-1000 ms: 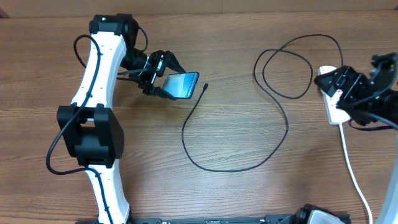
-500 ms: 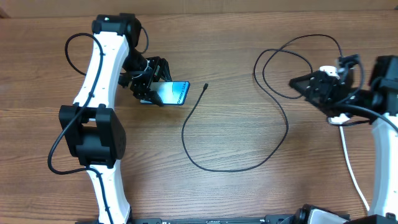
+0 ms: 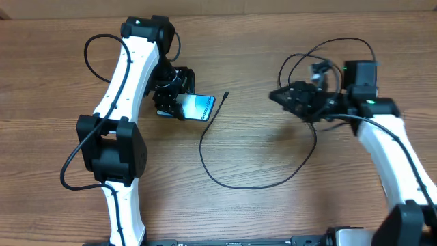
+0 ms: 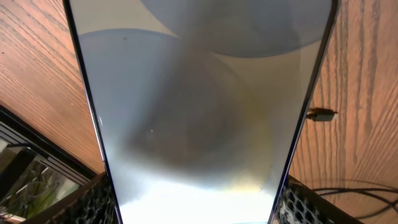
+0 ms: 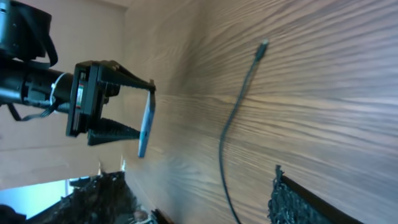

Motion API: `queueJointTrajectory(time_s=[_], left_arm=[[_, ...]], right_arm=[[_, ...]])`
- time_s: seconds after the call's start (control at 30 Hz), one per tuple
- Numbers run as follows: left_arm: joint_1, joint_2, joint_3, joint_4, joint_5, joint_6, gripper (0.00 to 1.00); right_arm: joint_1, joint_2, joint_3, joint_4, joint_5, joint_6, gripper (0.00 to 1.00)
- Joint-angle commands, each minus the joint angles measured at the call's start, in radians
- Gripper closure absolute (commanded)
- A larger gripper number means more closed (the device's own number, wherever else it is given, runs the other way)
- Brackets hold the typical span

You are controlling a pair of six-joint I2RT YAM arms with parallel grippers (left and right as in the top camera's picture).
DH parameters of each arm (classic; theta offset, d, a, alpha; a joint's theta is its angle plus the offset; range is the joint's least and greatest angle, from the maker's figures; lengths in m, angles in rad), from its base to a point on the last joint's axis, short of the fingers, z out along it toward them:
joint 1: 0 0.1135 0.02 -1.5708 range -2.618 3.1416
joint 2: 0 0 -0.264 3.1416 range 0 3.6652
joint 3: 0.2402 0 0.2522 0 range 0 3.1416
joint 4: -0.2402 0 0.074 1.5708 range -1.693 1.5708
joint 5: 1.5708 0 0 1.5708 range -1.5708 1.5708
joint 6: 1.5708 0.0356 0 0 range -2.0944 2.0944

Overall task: Plug charger to phone and switch on socket
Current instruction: 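Grasp the phone's right edge with the right gripper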

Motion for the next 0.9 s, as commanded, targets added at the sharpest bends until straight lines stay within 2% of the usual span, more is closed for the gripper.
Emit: queueJointTrajectory(time_s=[0.0,0.23,0.4,0.63,0.87], left_arm=[[-0.013,-0.003,0.028,-0.003,-0.018,-0.051,0.39],[-0.032,-0.003,0.028,0.013,-0.069,-0.077,0.39],[-0.050,-0.003,0.028,0.016,-0.068,-0.097,0.39],[-0.087,-0.003,0.028,0.020,-0.064,-0.100,0.38],[-0.108,-0.003,0.028,0.036,-0.016,-0.103,0.37]], right_arm=[[0.081,0.050,-0.009,0.071,0.006,0.193,0.21],[0.206,0.129,-0.009,0.203,0.072,0.442,0.30],[0.283,0.164,-0.009,0.262,0.131,0.541,0.37],[0.377,0.206,-0.009,0.398,0.167,0.623,0.41],[0.440,0.211,-0.009,0.413,0.257,0.652,0.47]])
